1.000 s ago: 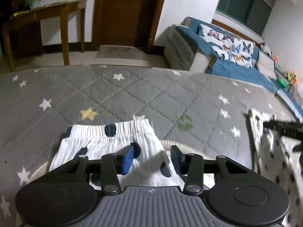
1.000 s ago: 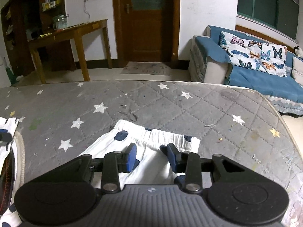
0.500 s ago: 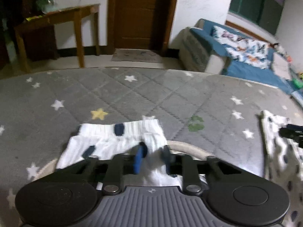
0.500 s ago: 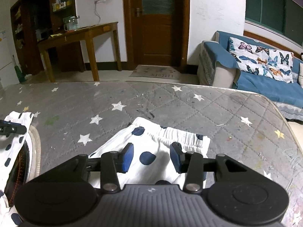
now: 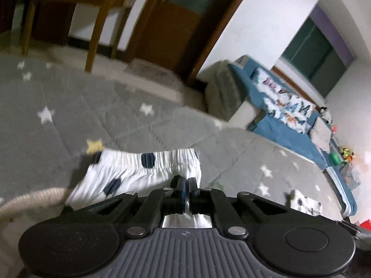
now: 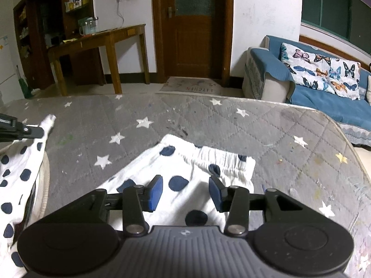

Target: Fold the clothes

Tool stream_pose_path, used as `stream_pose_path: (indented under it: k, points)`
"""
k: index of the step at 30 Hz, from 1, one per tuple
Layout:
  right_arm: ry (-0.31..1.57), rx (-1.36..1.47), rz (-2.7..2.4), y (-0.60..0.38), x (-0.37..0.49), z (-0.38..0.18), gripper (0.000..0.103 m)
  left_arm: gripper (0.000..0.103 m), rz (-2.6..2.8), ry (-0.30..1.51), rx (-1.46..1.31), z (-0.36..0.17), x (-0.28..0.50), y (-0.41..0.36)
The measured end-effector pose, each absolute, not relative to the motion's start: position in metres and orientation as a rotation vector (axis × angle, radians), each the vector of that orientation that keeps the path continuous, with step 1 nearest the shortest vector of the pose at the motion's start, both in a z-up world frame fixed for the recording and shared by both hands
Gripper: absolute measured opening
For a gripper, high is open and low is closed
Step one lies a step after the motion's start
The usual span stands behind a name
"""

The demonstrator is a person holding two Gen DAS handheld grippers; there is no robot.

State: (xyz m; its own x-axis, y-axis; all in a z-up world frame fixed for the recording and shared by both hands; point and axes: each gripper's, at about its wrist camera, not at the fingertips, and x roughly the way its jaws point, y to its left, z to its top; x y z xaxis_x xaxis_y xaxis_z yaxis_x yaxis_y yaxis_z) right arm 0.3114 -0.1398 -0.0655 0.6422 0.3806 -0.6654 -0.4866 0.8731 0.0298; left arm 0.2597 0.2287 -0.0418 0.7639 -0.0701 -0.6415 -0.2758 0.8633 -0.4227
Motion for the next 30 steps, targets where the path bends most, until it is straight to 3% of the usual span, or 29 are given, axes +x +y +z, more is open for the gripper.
stream_pose_path:
  k: [3,6,7,19,30]
  points:
    - [0.726,-0.157,0.5,-0.145,0.306,-0.064,0.047,0.007,0.114,0.699,-0.516,-0.041,0.258,0.23]
    - [0.733,-0.159,0.529,-0.15,0.292,-0.061,0.049,0.027,0.112,0.688,-0.482,-0.033,0.249,0.228]
    - [0.736,-0.161,0.547,-0.152,0.285,-0.059,0.049,0.029,0.113,0.681,-0.462,-0.028,0.243,0.225]
    - [0.721,-0.243,0.717,-0.166,0.179,-0.056,0.051,0.028,0.025,0.738,-0.204,-0.023,0.15,0.165]
    - [0.714,-0.291,0.59,-0.202,0.147,-0.06,0.051,0.029,0.128,0.745,0.012,-0.038,0.112,0.155]
